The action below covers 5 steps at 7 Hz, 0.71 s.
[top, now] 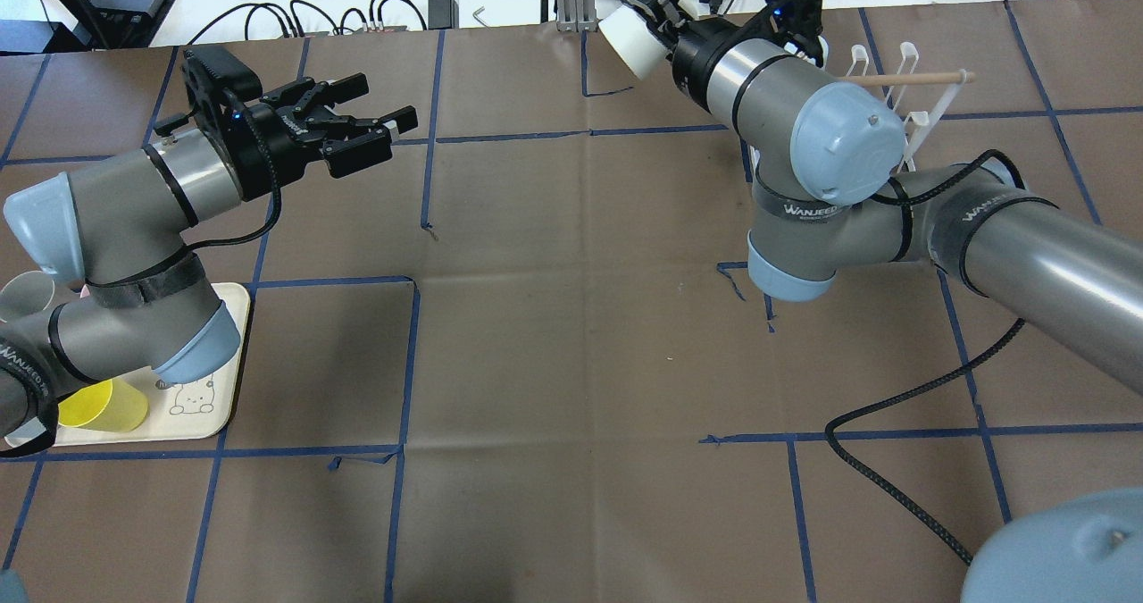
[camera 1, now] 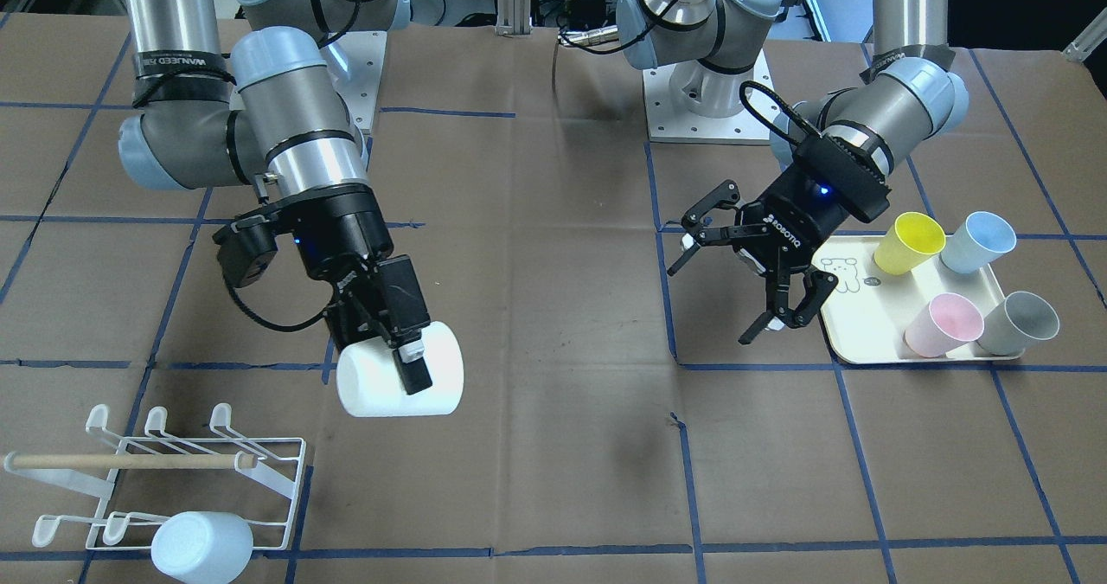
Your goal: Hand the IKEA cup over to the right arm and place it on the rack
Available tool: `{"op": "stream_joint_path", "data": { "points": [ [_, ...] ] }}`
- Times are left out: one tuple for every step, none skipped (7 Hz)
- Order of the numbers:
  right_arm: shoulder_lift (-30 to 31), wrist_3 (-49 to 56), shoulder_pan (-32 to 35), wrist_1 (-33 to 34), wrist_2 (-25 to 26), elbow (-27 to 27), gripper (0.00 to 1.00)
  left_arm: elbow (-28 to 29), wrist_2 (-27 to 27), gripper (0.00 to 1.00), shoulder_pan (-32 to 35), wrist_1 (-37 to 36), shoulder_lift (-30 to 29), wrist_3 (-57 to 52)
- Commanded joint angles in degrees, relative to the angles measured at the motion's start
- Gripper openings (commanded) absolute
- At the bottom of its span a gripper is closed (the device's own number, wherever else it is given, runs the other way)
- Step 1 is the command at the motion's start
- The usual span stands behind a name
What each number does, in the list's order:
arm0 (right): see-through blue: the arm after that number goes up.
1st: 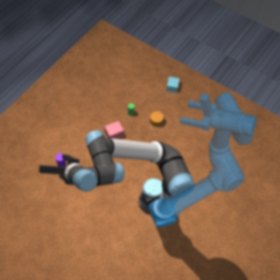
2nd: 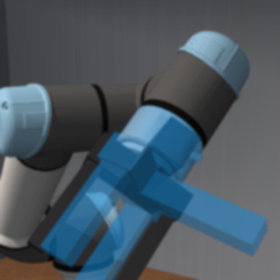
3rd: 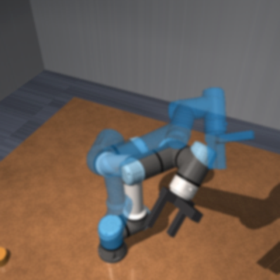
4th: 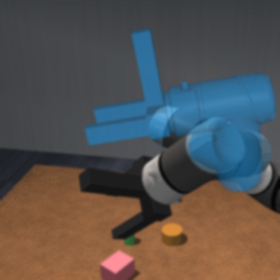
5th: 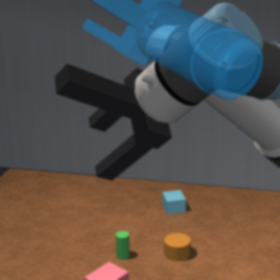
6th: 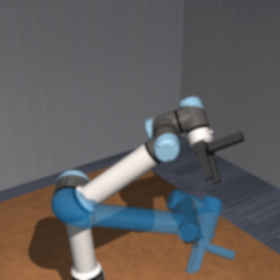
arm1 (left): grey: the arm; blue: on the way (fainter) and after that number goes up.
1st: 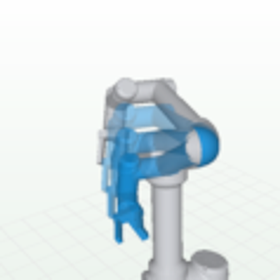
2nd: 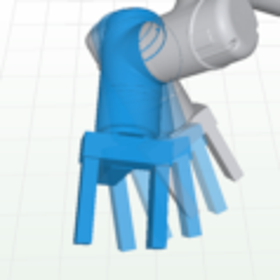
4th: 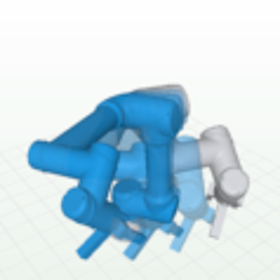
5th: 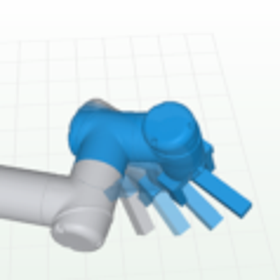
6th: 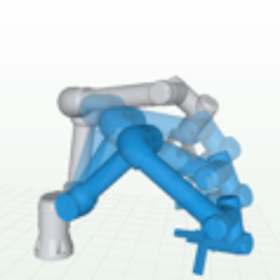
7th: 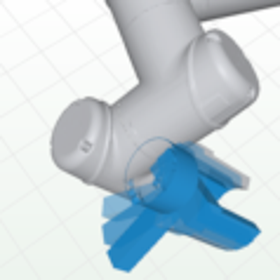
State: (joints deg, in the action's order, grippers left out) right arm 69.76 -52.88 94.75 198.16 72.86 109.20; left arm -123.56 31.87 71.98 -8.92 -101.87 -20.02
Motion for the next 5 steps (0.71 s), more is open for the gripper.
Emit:
{"op": "stream_joint_path", "data": {
  "points": [
    [0.02, 23.05, -6.39, -0.4, -0.87, -0.39, 0.14, 5.22, 11.06, 0.99, 1.04, 11.56, 2.36, 2.26],
    [-0.15, 32.74, -8.69, -0.76, -0.27, -0.47, 0.14, 9.52, 19.02, 0.99, 3.58, 18.08, 2.64, 2.26],
    [-0.41, 39.72, -11.14, -5.28, 0.08, -0.56, 0.1, 13.22, 28.94, 0.99, 7.17, 25.02, 2.99, 2.26],
    [-0.76, 49.27, -14.48, -7.42, 0.35, -2.13, 0.1, 17.87, 38.35, 0.99, 10.34, 35.1, 4.21, 2.35],
    [-0.94, 55.11, -16.42, -8.13, 0.7, -3.71, 0.1, 23.83, 46.18, 0.99, 12.72, 50.25, 5.87, 2.7]
  ]
}}
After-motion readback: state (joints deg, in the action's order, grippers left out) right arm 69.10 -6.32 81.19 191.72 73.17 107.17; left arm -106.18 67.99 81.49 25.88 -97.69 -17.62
